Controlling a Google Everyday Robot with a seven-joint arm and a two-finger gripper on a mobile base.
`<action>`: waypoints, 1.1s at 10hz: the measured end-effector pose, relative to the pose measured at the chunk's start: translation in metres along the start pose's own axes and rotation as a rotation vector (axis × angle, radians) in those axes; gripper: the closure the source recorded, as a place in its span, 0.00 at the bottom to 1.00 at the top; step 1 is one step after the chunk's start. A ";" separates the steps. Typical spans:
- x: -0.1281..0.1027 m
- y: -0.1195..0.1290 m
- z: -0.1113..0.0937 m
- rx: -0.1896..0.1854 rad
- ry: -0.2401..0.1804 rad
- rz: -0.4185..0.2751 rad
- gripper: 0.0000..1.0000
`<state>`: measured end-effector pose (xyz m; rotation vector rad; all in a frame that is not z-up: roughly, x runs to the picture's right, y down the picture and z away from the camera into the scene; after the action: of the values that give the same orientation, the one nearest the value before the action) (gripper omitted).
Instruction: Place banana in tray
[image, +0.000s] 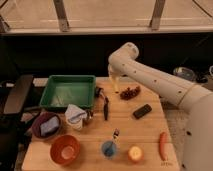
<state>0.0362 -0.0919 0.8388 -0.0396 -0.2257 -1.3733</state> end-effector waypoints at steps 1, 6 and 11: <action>0.005 -0.029 0.002 0.043 0.008 -0.022 1.00; 0.004 -0.156 -0.006 0.281 -0.001 -0.133 1.00; -0.037 -0.247 0.007 0.420 -0.099 -0.245 0.64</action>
<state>-0.2115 -0.1041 0.8130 0.2782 -0.6140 -1.5441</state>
